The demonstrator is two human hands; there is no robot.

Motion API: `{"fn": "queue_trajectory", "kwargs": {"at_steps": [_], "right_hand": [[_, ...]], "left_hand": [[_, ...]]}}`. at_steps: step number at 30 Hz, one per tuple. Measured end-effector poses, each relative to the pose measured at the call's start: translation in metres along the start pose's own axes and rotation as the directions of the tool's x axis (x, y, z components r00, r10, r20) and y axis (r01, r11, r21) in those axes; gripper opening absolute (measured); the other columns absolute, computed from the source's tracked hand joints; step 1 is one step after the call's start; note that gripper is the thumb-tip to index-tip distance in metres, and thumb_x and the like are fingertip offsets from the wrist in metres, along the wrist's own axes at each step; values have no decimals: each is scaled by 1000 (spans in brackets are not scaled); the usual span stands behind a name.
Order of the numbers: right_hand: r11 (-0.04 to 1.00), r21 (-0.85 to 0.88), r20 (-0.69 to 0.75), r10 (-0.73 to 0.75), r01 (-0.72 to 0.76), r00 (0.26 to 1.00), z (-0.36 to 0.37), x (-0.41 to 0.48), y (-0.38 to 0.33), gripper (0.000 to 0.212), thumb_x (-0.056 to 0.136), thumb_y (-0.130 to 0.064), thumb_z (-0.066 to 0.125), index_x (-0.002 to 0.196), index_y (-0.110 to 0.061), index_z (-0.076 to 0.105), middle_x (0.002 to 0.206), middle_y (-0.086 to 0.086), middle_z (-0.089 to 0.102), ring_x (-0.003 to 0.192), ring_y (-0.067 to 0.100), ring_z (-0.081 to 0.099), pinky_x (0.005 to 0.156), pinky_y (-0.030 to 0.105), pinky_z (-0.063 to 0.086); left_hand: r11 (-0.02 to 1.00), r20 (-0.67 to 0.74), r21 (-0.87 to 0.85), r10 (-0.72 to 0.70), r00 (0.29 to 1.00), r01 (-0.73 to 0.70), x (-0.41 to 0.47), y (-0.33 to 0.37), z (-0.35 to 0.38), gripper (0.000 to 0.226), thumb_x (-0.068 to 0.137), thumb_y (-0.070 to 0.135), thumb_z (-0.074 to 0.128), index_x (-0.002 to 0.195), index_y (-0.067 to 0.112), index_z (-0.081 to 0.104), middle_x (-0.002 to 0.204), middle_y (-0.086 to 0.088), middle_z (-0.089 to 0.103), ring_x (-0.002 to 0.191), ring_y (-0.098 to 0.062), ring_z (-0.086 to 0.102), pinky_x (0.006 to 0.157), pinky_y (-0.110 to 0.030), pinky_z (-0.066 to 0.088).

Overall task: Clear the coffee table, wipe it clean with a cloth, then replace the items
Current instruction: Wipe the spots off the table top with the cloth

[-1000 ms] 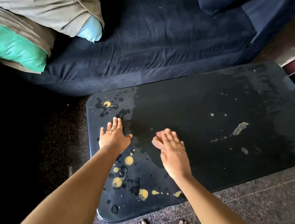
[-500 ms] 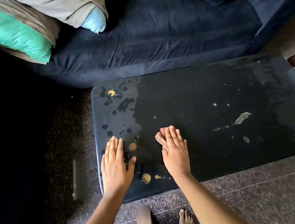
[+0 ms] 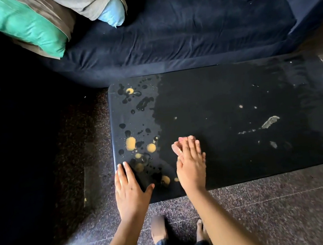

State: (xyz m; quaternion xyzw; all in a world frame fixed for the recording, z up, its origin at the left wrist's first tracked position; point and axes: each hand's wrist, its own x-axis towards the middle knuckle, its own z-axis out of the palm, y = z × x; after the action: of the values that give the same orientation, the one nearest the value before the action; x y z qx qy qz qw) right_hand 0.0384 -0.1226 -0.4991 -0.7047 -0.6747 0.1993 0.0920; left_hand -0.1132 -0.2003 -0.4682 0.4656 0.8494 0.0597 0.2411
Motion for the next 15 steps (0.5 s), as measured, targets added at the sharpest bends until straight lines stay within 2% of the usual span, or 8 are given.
{"fn": "queue_trajectory", "kwargs": {"at_steps": [2,4,6,7,9,11,13,15], "right_hand": [[985,5,35,-170,170,985,7,-12,-14,67,89,-18,53,149,-22,24,157,-5,16,146,18,13,114,42,15],[936,3,126,-350,352,928,8,-19,-11,70,88,-20,54,150,-23,21,157,-8,14,145,14,10,114,40,13],[914,-23,173,-395,404,902,3,-15,8,69,91,-22,50,150,-27,15,156,-13,6,145,10,4,116,40,12],[927,-52,156,-359,371,920,-1,-13,20,67,92,-23,49,150,-28,15,156,-14,5,145,9,3,116,41,13],[979,-60,97,-191,197,977,-9,-10,40,66,92,-22,49,150,-27,19,155,-13,5,144,10,4,116,45,19],[998,-48,66,-44,47,997,-9,-13,42,66,91,-21,52,150,-22,21,155,-10,5,144,12,5,116,47,21],[999,-42,0,-3,3,1000,-2,-23,24,68,88,-19,57,149,-19,26,156,-5,13,145,17,11,115,48,21],[998,-15,-16,-57,56,998,9,-36,2,68,85,-18,61,147,-20,33,155,-2,23,143,20,18,111,46,22]], "left_hand": [[1000,15,9,-12,1000,11,1,2,-2,108,80,51,66,151,8,-3,160,-12,2,147,-27,3,118,-34,10],[1000,33,22,-20,999,20,1,3,-3,107,81,52,64,151,9,-5,160,-11,-1,147,-27,1,118,-34,10],[999,60,39,-27,998,25,2,3,-3,106,83,54,62,151,9,-6,159,-11,-5,147,-27,-2,118,-34,8],[999,71,45,-30,997,27,2,3,-3,106,83,54,60,151,9,-7,159,-11,-6,147,-27,-4,118,-34,6],[998,82,61,-31,996,26,3,2,-3,105,84,55,58,151,9,-9,159,-12,-9,146,-27,-6,118,-34,4],[998,85,64,-25,996,19,2,1,-3,104,85,55,57,151,10,-9,159,-12,-10,146,-27,-7,118,-34,3],[998,75,65,-19,997,14,2,0,-2,103,86,56,56,151,10,-9,159,-12,-10,146,-27,-7,118,-34,4],[998,69,68,-12,998,7,1,-1,-1,103,86,57,54,151,10,-10,159,-11,-10,147,-27,-6,118,-34,3]]}}
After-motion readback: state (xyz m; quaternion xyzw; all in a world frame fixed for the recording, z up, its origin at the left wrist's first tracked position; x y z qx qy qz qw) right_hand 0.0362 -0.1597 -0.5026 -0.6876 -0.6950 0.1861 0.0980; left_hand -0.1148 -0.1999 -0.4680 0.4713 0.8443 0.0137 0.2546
